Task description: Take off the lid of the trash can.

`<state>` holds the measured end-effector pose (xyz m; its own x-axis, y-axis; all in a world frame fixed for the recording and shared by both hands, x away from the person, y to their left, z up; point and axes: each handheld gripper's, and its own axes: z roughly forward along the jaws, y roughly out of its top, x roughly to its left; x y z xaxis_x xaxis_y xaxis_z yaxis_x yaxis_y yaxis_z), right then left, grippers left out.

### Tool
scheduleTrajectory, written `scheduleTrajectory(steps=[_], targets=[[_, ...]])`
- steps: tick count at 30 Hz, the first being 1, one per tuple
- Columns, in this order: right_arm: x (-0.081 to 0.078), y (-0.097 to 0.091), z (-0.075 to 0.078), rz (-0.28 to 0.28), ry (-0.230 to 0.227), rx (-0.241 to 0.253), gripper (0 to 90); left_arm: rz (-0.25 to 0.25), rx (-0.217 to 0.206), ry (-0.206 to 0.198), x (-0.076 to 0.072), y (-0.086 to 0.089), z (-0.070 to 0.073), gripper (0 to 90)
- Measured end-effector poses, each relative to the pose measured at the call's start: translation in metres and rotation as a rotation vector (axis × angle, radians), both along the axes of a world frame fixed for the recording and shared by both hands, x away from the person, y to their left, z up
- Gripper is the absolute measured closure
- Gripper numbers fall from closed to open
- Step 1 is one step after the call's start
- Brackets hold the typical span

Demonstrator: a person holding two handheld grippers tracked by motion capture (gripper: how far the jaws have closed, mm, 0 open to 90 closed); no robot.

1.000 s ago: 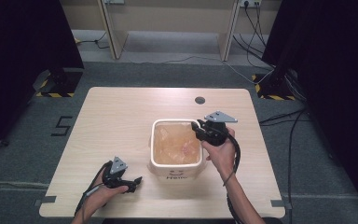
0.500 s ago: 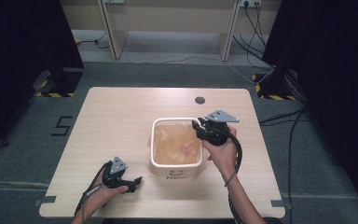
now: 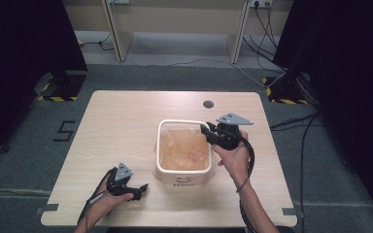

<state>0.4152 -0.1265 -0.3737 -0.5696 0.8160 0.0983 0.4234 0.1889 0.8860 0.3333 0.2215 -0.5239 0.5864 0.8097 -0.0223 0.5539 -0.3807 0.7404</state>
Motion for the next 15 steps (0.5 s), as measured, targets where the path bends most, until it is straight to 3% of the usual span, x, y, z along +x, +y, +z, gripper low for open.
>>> scheduleTrajectory(steps=[15], targets=[[0.0031,-0.0095,0.0106,0.007,-0.002,-0.008,72.2,-0.003,-0.001,-0.002,-0.0005,0.0001,0.0001,10.3]])
